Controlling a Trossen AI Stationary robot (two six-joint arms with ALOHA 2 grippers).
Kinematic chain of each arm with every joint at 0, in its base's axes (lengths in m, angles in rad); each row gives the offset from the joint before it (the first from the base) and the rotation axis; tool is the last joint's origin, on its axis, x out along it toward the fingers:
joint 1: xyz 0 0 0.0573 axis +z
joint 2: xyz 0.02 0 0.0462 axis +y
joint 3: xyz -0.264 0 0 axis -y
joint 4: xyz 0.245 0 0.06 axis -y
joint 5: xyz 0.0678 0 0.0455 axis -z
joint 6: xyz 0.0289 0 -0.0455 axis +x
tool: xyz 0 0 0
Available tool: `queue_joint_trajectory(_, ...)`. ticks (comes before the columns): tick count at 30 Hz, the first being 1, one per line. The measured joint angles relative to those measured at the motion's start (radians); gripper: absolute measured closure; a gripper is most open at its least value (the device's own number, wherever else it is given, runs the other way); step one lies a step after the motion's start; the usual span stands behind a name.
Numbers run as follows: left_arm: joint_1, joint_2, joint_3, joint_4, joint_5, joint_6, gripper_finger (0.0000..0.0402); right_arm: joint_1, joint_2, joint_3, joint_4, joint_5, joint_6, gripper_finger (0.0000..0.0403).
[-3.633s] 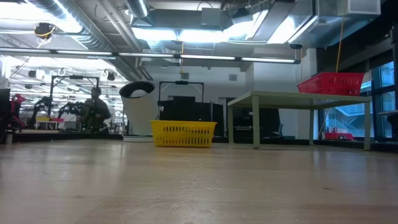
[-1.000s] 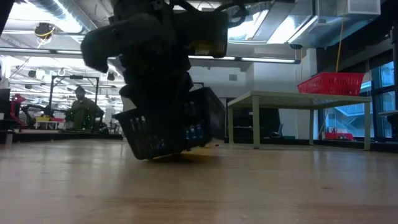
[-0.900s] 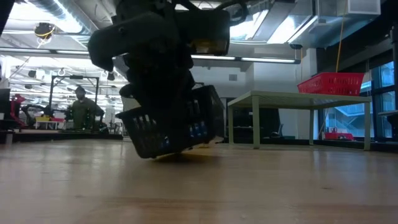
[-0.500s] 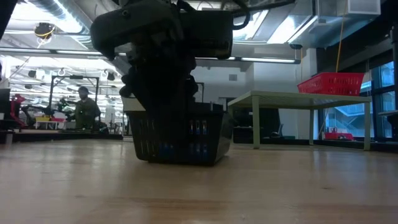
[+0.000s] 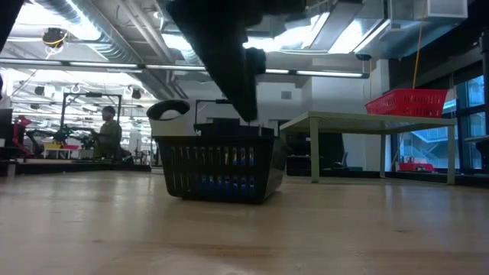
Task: Pick & Place Office Desk Supplies
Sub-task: Put the black bin filled with spring keychain on the shelf
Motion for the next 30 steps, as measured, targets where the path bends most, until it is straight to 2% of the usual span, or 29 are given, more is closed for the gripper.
queue_joint_trajectory(6,0.0,-0.024,0.077,-0.219,0.006,0.014,0.021,0.025,0.01,0.0,-0.023,0.003,0.021,0.0277)
queue_joint_trajectory(11,-0.011,-0.15,0.047,-0.267,-0.026,-0.038,0.021,0.041,0.047,0.0,-0.052,0.003,0.045,0.0277)
queue_joint_trajectory(16,-0.042,-0.365,-0.067,-0.268,-0.161,-0.137,0.0216,0.046,0.087,0.0,-0.06,0.002,0.046,0.0277)
queue_joint_trajectory(19,-0.066,-0.527,-0.158,-0.264,-0.204,-0.244,0.0218,0.046,0.105,0.0,-0.058,-0.014,0.064,0.0277)
queue_joint_trajectory(24,-0.128,-0.779,-0.309,-0.193,-0.329,-0.373,0.0219,0.03,0.189,0.0,0.121,-0.139,0.024,0.0277)
queue_joint_trajectory(27,-0.162,-0.902,-0.388,-0.163,-0.406,-0.449,0.0219,0.027,0.285,0.0,0.274,-0.225,-0.037,0.0277)
queue_joint_trajectory(30,-0.193,-1.002,-0.453,-0.151,-0.453,-0.529,0.0219,0.028,0.386,0.0,0.319,-0.3,-0.041,0.0277)
